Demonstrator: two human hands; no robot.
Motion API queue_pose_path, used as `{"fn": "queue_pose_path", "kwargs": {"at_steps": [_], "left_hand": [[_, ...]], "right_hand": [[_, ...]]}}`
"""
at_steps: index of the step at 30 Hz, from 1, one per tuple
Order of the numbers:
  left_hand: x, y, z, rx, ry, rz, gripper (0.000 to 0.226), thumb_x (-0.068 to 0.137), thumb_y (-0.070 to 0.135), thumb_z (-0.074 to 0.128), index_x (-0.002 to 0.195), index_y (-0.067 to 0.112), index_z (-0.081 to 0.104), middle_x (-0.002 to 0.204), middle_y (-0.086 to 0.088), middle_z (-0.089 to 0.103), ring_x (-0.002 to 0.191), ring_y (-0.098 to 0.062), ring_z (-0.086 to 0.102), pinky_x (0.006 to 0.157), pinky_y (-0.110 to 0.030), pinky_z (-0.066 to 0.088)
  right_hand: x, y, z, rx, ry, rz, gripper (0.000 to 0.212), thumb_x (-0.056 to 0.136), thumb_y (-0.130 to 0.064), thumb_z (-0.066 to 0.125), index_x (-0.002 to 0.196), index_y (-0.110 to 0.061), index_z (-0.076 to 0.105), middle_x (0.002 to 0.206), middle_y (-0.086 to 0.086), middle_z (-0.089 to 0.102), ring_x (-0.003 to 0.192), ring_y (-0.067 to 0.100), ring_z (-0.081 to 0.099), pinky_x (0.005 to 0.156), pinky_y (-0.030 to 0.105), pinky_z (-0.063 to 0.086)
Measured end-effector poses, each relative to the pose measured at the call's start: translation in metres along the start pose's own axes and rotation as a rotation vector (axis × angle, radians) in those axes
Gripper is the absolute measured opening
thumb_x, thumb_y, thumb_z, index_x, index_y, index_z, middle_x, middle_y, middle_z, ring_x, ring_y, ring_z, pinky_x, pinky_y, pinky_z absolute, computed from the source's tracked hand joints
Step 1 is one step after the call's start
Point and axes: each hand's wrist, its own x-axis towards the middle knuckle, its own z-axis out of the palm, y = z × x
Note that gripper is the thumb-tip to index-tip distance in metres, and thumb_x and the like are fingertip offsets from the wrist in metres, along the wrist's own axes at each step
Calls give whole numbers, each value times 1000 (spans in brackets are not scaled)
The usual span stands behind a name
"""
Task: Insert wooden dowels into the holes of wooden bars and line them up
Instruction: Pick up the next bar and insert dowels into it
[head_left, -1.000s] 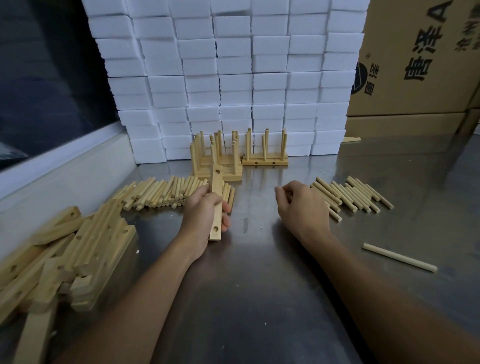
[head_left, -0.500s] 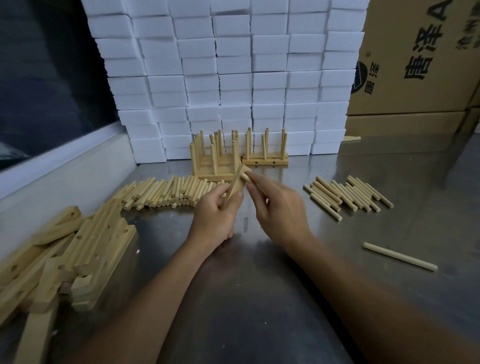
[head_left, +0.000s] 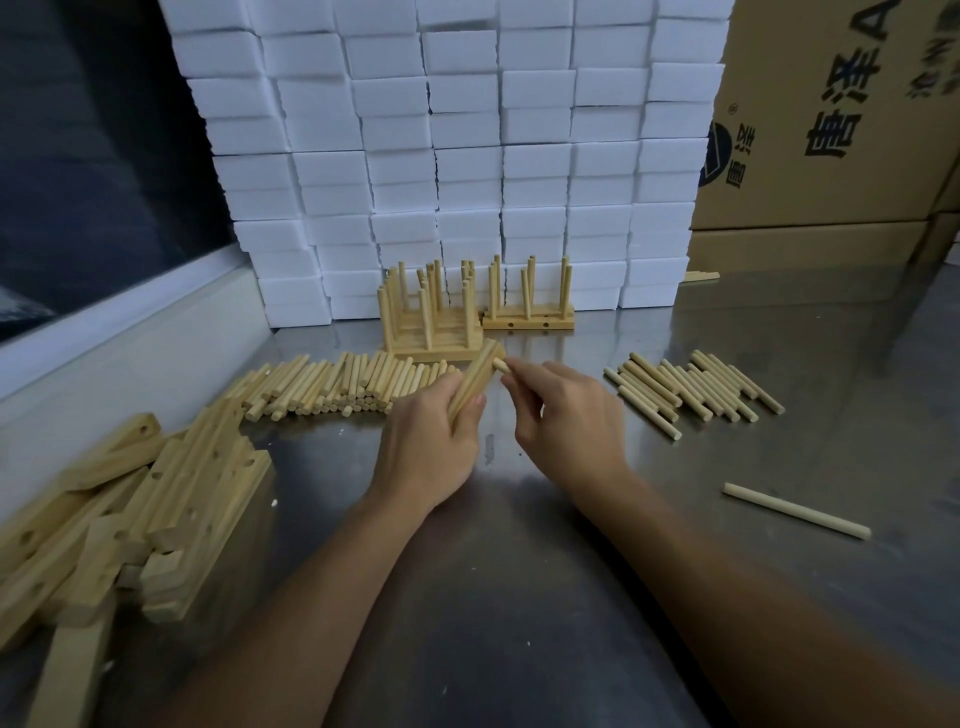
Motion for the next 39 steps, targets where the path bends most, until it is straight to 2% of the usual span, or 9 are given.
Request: {"fn": "queue_pose_path", "kwargs": {"at_steps": [7, 12, 16, 19, 22, 25, 31, 34, 39], "left_hand": [[-3, 3, -3, 148, -7, 120, 17, 94, 15, 61, 81, 7, 55, 68, 0, 50, 60, -19, 47, 54, -32, 37], [-4, 5, -4, 180, 12, 144, 17, 93, 14, 61, 80, 9, 53, 69, 0, 50, 59, -21, 46, 53, -32, 35], [-3, 6, -4, 122, -7, 121, 18, 93, 13, 59, 77, 8, 53, 64, 2, 46, 56, -19, 44, 50, -33, 36], [-1, 3, -3, 35, -59, 42, 20, 93, 14, 55, 74, 8, 52, 61, -1, 45, 55, -21, 46, 51, -38, 38], [0, 1, -3, -78, -88, -66, 22, 93, 17, 51, 76, 4, 55, 63, -11, 52, 57, -26, 49, 53, -41, 40], [3, 0, -5, -191, -92, -208, 25, 96, 19, 50, 83, 1, 62, 72, -19, 60, 58, -33, 54, 57, -48, 46], [5, 3, -5, -219, -142, -308, 24, 97, 19, 51, 85, 5, 66, 76, -13, 65, 52, -15, 52, 53, -41, 45], [10, 6, -5, -446, -200, -490, 21, 99, 15, 50, 90, 9, 68, 75, -9, 68, 46, -19, 56, 42, -29, 43], [10, 19, 0, -820, -325, -641, 24, 101, 14, 46, 97, -5, 61, 69, -15, 68, 43, -27, 57, 39, -28, 46]], "right_hand": [[-2, 2, 3, -48, -98, 22, 23, 101, -31, 54, 106, -17, 71, 79, 0, 66, 62, 20, 57, 52, 32, 43], [-2, 3, 6, -21, -133, 95, 33, 104, -37, 44, 97, -14, 67, 67, 0, 60, 57, 22, 55, 51, 31, 39], [-1, 2, 4, 154, -70, 117, 23, 101, -30, 55, 101, -10, 66, 60, -3, 58, 51, 17, 55, 51, 36, 48], [1, 4, 1, 324, -3, 166, 14, 94, -23, 67, 94, -9, 65, 58, -8, 56, 49, 11, 54, 48, 24, 46], [2, 5, 0, 353, 24, 144, 7, 88, -10, 71, 95, -8, 72, 76, -4, 65, 59, 2, 57, 57, 14, 48], [3, 4, 3, 329, 33, 139, 14, 86, -3, 72, 99, -7, 75, 89, 2, 64, 71, 7, 60, 69, 14, 51], [6, 5, 1, 487, 12, 359, 18, 85, -23, 78, 93, -8, 73, 78, -1, 71, 71, 10, 69, 68, 33, 61], [10, 1, -1, 642, 67, 501, 16, 81, -20, 82, 90, -10, 72, 73, -1, 71, 67, 12, 70, 67, 36, 62], [16, -3, -1, 837, 152, 582, 8, 82, -10, 79, 87, -13, 74, 79, -1, 74, 76, 13, 72, 73, 30, 61]]}}
